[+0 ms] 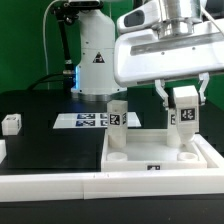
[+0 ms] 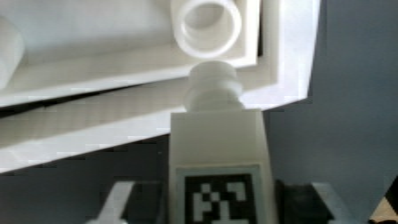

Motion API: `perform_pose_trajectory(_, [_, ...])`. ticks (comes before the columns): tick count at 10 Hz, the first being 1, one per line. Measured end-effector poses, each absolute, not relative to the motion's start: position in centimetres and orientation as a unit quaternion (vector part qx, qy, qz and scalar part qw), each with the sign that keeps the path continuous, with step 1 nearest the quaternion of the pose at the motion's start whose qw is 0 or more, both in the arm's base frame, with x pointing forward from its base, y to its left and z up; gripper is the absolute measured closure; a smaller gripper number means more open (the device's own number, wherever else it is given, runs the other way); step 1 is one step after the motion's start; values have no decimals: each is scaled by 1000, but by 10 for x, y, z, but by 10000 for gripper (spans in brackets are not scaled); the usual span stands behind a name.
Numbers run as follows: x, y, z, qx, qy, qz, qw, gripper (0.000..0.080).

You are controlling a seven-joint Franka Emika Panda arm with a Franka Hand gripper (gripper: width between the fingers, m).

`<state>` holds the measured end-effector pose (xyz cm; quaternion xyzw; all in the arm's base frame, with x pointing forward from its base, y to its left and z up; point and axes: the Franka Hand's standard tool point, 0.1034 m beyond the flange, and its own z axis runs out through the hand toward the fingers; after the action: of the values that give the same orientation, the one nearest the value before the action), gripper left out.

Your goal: Assemble square table

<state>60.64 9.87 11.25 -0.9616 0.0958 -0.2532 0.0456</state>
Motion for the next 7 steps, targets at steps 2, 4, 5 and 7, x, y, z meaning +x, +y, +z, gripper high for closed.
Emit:
perform_pose_trajectory(2, [605, 99, 109, -943, 87, -318, 35, 511])
perform_pose_trajectory(4, [602, 107, 104, -949, 84, -301, 38, 511])
perform_pose_trajectory(5, [601, 108, 103, -950, 82, -300, 38, 511])
perform_pose_trajectory(7, [598, 109, 99, -951, 80, -296, 36, 511])
